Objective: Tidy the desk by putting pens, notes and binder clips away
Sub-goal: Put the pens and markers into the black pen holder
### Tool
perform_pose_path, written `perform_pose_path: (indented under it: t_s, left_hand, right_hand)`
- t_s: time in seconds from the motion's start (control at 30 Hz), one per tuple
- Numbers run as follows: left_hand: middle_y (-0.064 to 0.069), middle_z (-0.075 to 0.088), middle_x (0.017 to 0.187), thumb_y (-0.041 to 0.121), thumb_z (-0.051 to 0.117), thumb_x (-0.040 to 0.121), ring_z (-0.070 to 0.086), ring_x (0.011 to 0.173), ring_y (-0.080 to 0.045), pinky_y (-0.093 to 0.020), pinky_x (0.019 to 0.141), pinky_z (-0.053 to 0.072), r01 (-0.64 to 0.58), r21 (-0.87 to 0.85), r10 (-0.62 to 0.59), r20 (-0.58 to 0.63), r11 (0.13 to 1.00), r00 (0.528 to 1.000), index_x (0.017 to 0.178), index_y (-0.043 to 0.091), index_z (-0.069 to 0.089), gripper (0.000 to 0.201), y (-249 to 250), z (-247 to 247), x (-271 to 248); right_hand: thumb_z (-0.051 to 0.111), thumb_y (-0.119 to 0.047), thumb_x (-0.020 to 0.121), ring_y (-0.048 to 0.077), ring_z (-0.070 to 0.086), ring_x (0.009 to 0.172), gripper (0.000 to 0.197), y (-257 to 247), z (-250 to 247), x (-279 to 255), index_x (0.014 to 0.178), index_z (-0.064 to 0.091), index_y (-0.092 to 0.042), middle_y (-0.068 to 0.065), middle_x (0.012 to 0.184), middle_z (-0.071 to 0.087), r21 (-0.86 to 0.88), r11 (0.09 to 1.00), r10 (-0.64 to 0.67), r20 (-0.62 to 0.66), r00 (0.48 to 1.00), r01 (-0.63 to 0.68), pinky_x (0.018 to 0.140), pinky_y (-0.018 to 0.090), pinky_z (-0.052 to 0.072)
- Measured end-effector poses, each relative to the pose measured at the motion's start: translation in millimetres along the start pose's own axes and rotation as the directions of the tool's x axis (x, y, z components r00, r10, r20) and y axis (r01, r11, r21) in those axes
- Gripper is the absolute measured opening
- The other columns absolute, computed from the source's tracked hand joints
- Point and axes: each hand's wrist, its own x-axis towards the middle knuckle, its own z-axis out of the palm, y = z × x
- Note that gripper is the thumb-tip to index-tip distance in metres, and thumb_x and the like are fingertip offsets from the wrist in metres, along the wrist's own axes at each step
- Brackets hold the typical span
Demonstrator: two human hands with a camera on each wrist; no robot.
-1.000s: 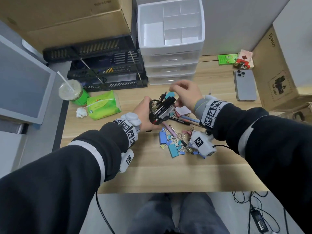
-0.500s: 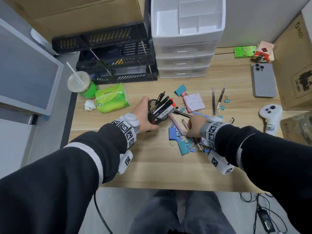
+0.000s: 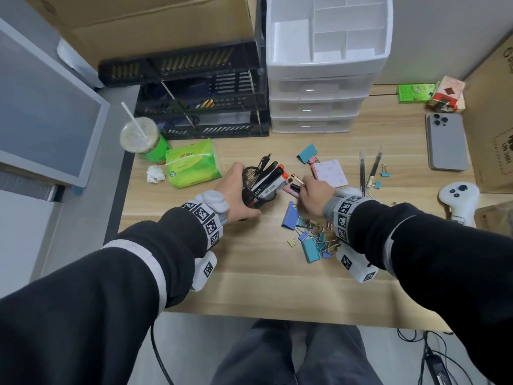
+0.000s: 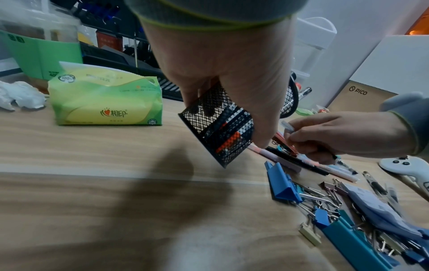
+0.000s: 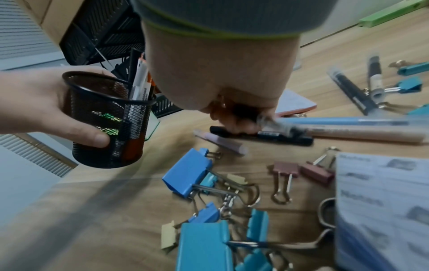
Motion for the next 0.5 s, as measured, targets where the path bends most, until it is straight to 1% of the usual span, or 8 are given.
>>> perform_pose_path:
  t_s: [0.07,0.17,0.23,0.3,0.33,0.4,0.43,0.5]
  left_hand:
    - [0.001,0.054,0.1,0.038,0.092,0.051,0.058,0.087,-0.019,-0.033,0.074,0.051,-0.002,0.003,0.002,0.003,1.0,1.0,0.118,0.015,0.037,0.089,-4.2,-1.1,-0.7]
    - [0.002,0.054,0.1,0.037,0.092,0.053,0.057,0.086,-0.018,-0.029,0.072,0.047,-0.003,0.004,0.003,0.0,1.0,1.0,0.12,0.014,0.037,0.09,-10.2,-2.9,-1.0]
    - [0.002,0.053,0.101,0.036,0.092,0.054,0.056,0.087,-0.017,-0.025,0.073,0.043,0.0,-0.002,0.0,0.0,1.0,1.0,0.123,0.012,0.036,0.092,-14.5,-2.8,-0.9]
    - [0.003,0.052,0.102,0.036,0.093,0.054,0.055,0.088,-0.016,-0.024,0.073,0.041,0.001,0.001,-0.001,0.008,1.0,1.0,0.124,0.012,0.037,0.093,-18.6,-1.1,-0.9]
    - [0.003,0.052,0.102,0.036,0.093,0.053,0.055,0.088,-0.016,-0.024,0.073,0.042,0.001,0.004,-0.001,0.013,1.0,1.0,0.124,0.012,0.037,0.093,-20.0,-0.1,-0.6]
    - [0.002,0.054,0.103,0.038,0.093,0.053,0.056,0.089,-0.016,-0.025,0.074,0.043,0.009,0.007,-0.009,0.023,1.0,1.0,0.124,0.012,0.037,0.094,-22.6,1.2,-1.3]
    - [0.002,0.054,0.104,0.038,0.093,0.052,0.056,0.09,-0.017,-0.025,0.075,0.044,0.009,0.007,-0.01,0.029,1.0,1.0,0.124,0.012,0.037,0.094,-23.1,1.8,-0.1]
    - [0.001,0.055,0.105,0.039,0.093,0.052,0.057,0.09,-0.017,-0.027,0.076,0.046,0.009,0.012,-0.01,0.04,1.0,0.999,0.124,0.012,0.037,0.095,-22.6,1.8,2.1]
  right_hand:
    - [0.041,-0.023,0.098,0.032,0.061,0.075,0.017,-5.8,3.5,2.1,0.086,0.048,-0.013,0.008,0.079,0.059,-0.019,0.999,-0.037,-0.014,0.999,0.037,0.065,0.035,0.048]
    - [0.047,-0.026,0.094,0.028,0.057,0.076,0.011,-10.7,9.8,5.6,0.086,0.047,-0.019,0.002,0.086,0.051,-0.123,0.987,-0.109,-0.023,0.994,0.106,0.07,0.039,0.052]
    - [0.051,-0.027,0.091,0.026,0.053,0.076,0.008,-12.6,14.5,9.2,0.087,0.047,-0.021,-0.001,0.087,0.046,-0.155,0.981,-0.127,-0.041,0.991,0.119,0.07,0.036,0.049]
    - [0.054,-0.025,0.09,0.024,0.053,0.073,0.008,-12.6,19.3,13.9,0.086,0.05,-0.02,0.0,0.086,0.052,-0.148,0.984,-0.108,-0.038,0.993,0.102,0.064,0.03,0.042]
    - [0.054,-0.025,0.09,0.024,0.055,0.07,0.01,-12.3,20.5,15.0,0.081,0.05,-0.021,0.001,0.086,0.056,-0.147,0.986,-0.085,-0.027,0.996,0.081,0.062,0.029,0.041]
    - [0.053,-0.028,0.087,0.023,0.056,0.068,0.016,-10.4,24.8,16.6,0.073,0.048,-0.025,0.002,0.086,0.059,-0.159,0.986,-0.06,-0.009,0.998,0.057,0.062,0.03,0.047]
    - [0.053,-0.031,0.087,0.022,0.056,0.067,0.017,-9.7,25.6,16.0,0.072,0.047,-0.025,0.001,0.086,0.058,-0.158,0.986,-0.054,-0.008,0.998,0.052,0.064,0.031,0.05]
    - [0.049,-0.042,0.089,0.021,0.056,0.066,0.023,-10.1,24.2,13.0,0.076,0.047,-0.023,-0.001,0.082,0.053,-0.135,0.988,-0.078,-0.025,0.997,0.074,0.063,0.033,0.051]
